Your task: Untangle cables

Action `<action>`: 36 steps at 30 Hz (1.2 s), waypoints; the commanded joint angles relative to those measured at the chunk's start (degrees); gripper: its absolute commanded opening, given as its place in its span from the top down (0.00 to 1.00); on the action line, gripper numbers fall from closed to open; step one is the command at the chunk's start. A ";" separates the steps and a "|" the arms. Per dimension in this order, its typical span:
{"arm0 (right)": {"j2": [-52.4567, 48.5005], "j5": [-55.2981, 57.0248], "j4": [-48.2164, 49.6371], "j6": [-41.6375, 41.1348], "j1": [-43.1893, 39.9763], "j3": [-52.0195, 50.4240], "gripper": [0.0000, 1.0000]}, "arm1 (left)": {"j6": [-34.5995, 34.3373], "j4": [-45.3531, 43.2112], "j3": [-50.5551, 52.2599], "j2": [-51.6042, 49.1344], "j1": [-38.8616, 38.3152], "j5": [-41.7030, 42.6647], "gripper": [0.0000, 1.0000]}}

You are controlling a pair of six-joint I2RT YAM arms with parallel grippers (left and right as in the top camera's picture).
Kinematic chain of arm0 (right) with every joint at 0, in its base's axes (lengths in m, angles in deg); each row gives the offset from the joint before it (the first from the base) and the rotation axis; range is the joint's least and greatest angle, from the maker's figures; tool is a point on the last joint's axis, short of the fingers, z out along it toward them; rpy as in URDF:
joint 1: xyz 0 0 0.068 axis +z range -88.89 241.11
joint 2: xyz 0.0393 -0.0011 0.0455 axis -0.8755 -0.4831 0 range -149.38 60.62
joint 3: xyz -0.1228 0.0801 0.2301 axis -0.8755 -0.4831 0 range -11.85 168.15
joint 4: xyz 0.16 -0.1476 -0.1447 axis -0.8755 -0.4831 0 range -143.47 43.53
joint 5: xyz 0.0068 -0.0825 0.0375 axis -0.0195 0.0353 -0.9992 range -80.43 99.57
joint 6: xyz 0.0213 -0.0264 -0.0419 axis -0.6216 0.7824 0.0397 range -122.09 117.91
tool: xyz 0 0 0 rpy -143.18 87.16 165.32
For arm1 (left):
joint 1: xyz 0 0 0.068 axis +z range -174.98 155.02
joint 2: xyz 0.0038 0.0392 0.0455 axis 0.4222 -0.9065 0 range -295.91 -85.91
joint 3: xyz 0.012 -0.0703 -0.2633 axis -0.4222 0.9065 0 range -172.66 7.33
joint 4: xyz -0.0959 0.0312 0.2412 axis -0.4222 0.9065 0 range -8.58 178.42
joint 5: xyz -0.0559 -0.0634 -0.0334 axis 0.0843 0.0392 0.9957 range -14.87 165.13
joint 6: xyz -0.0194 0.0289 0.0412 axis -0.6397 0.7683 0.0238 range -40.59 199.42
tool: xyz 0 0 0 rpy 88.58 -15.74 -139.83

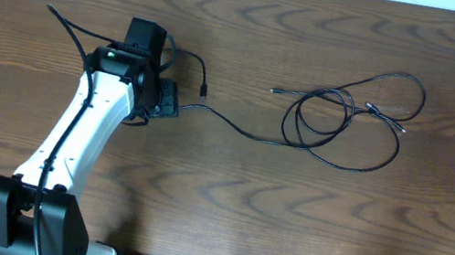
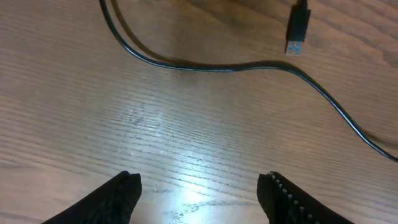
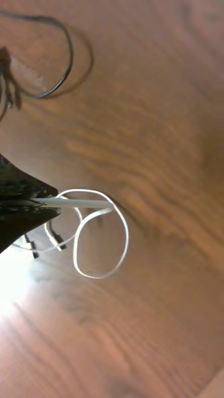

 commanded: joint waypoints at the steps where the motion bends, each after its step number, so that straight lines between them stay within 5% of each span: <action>1: 1.49 -2.27 2.36 0.07 -1.84 1.05 0.99 | -0.31 0.44 -0.50 0.96 0.26 0.09 0.35; 7: 1.88 -4.94 1.29 0.11 -3.76 1.70 0.98 | -0.31 0.44 -0.50 0.96 0.26 0.09 0.35; 9: 1.88 -4.81 -0.90 0.76 -3.87 1.05 0.84 | -0.31 0.46 -0.50 0.96 0.26 0.09 0.34; 10: 1.88 -4.81 -2.32 0.74 -3.89 0.68 0.65 | -0.31 0.48 -0.50 0.96 0.26 0.09 0.34; 17: 1.79 -5.60 -7.39 0.76 -3.82 -3.78 0.50 | -0.31 0.46 -0.50 0.96 0.26 0.09 0.35; 21: 1.79 -20.61 -8.61 9.57 -2.16 -6.99 0.42 | -0.31 0.46 -0.50 0.96 0.26 0.09 0.34; 26: 1.79 -31.28 -9.40 20.09 4.33 -10.86 0.38 | -0.31 0.48 -0.50 0.96 0.26 0.09 0.34; 36: 1.79 -21.09 1.31 23.43 29.20 -19.58 0.37 | -0.28 0.94 -0.50 0.96 0.26 0.07 0.34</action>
